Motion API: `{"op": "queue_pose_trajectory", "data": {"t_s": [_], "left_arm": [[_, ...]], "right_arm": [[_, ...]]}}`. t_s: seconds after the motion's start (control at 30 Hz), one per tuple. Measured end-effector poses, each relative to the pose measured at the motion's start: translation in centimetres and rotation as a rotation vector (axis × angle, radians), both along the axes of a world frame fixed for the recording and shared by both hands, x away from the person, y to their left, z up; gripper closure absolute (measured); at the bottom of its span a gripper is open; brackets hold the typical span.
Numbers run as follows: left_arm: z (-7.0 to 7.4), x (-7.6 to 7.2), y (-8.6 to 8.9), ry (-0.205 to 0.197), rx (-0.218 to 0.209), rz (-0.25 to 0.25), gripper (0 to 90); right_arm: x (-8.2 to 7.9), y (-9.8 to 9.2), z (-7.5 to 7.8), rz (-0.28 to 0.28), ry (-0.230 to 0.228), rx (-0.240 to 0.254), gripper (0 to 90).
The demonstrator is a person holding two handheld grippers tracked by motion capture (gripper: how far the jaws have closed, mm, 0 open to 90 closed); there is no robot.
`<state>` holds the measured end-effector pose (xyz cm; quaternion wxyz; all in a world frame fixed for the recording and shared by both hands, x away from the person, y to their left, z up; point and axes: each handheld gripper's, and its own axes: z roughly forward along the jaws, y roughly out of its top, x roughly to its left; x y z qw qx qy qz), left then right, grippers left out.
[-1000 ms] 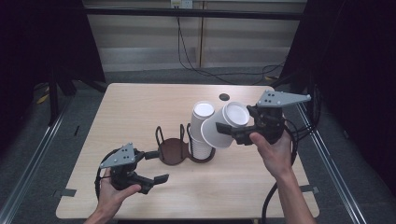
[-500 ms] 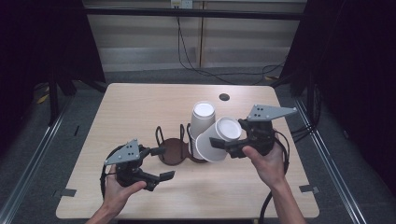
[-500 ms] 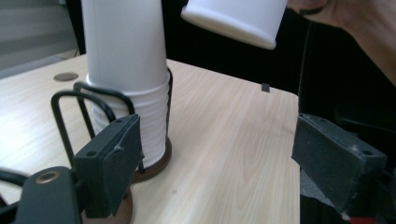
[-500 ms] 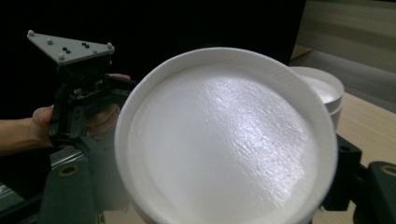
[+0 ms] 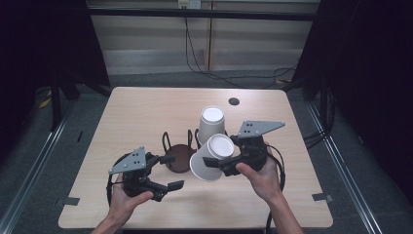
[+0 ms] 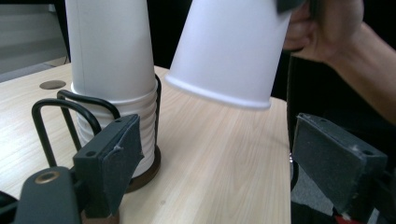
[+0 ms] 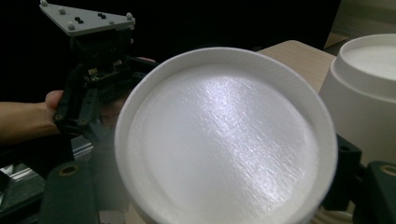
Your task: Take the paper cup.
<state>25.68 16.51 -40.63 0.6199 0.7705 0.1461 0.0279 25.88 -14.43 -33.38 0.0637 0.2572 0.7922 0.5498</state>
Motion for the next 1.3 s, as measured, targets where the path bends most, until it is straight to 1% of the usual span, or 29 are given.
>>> {"op": "queue_pose_trajectory", "data": {"t_s": [0.07,0.13,0.17,0.23,0.33,0.47,0.5,0.53,0.6,0.63,0.73,0.8,0.87,0.93,0.97,1.03,1.07,1.1,1.13,1.23,1.3], "left_arm": [[0.0,-0.1,-0.2,-0.001,0.001,-0.003,15.8],[-0.1,-0.2,-0.4,0.002,-0.008,-0.012,15.8],[-0.1,-0.3,-0.4,0.0,-0.003,-0.015,15.8],[-0.1,-0.4,-0.5,-0.005,-0.005,-0.023,15.8],[-0.1,-0.4,-0.6,-0.005,-0.008,-0.02,15.8],[-0.3,-0.3,-0.5,0.001,0.0,-0.024,15.7],[-0.3,-0.3,-0.6,-0.003,-0.001,-0.025,15.7],[-0.4,-0.4,-0.6,-0.007,-0.008,-0.041,15.7],[-0.4,-0.4,-0.6,-0.007,-0.011,-0.049,15.7],[-0.4,-0.4,-0.7,-0.007,-0.013,-0.055,15.7],[-0.5,-0.3,-0.7,-0.003,-0.004,-0.061,15.7],[-0.6,-0.3,-0.8,0.0,0.007,-0.06,15.7],[-0.8,-0.3,-1.0,0.002,0.011,-0.073,15.7],[-0.9,-0.3,-1.0,0.003,0.018,-0.072,15.7],[-1.0,-0.3,-1.1,0.002,0.019,-0.076,15.7],[-1.2,-0.3,-1.1,0.006,0.016,-0.067,15.7],[-1.3,-0.3,-1.2,0.008,0.017,-0.079,15.7],[-1.3,-0.4,-1.3,0.002,0.023,-0.074,15.4],[-1.3,-0.4,-1.3,-0.002,0.022,-0.07,15.6],[-1.3,-0.3,-1.4,-0.005,0.016,-0.07,15.4],[-1.3,-0.3,-1.4,-0.004,0.024,-0.068,15.4]], "right_arm": [[0.1,0.2,-0.4,0.005,0.01,-0.004,23.7],[0.1,0.5,-0.7,0.014,0.017,-0.01,23.7],[0.1,0.6,-0.8,0.015,0.016,-0.012,23.7],[0.0,0.7,-0.9,0.015,0.013,-0.005,23.7],[0.0,1.0,-1.1,0.024,0.018,-0.007,23.7],[0.0,1.3,-1.4,0.033,0.025,-0.006,23.7],[0.0,1.4,-1.5,0.039,0.028,-0.003,23.8],[0.0,1.5,-1.6,0.041,0.029,-0.004,23.8],[0.0,1.7,-1.7,0.048,0.035,-0.007,23.8],[0.0,1.7,-1.8,0.052,0.035,-0.001,23.8],[0.0,2.1,-2.0,0.063,0.041,-0.003,23.9],[0.0,2.3,-2.3,0.065,0.044,0.007,23.9],[0.2,2.6,-2.6,0.077,0.056,0.007,23.8],[0.2,2.8,-2.8,0.083,0.062,0.001,23.9],[0.3,2.9,-2.9,0.087,0.065,-0.002,23.9],[0.2,3.1,-3.0,0.092,0.058,-0.018,23.9],[0.2,3.2,-3.0,0.093,0.059,-0.02,23.9],[0.2,3.2,-3.1,0.098,0.063,-0.016,23.9],[0.1,3.3,-3.1,0.102,0.063,-0.017,23.9],[0.1,3.6,-3.1,0.116,0.066,-0.016,24.0],[0.0,3.8,-3.1,0.124,0.066,-0.017,24.0]]}}
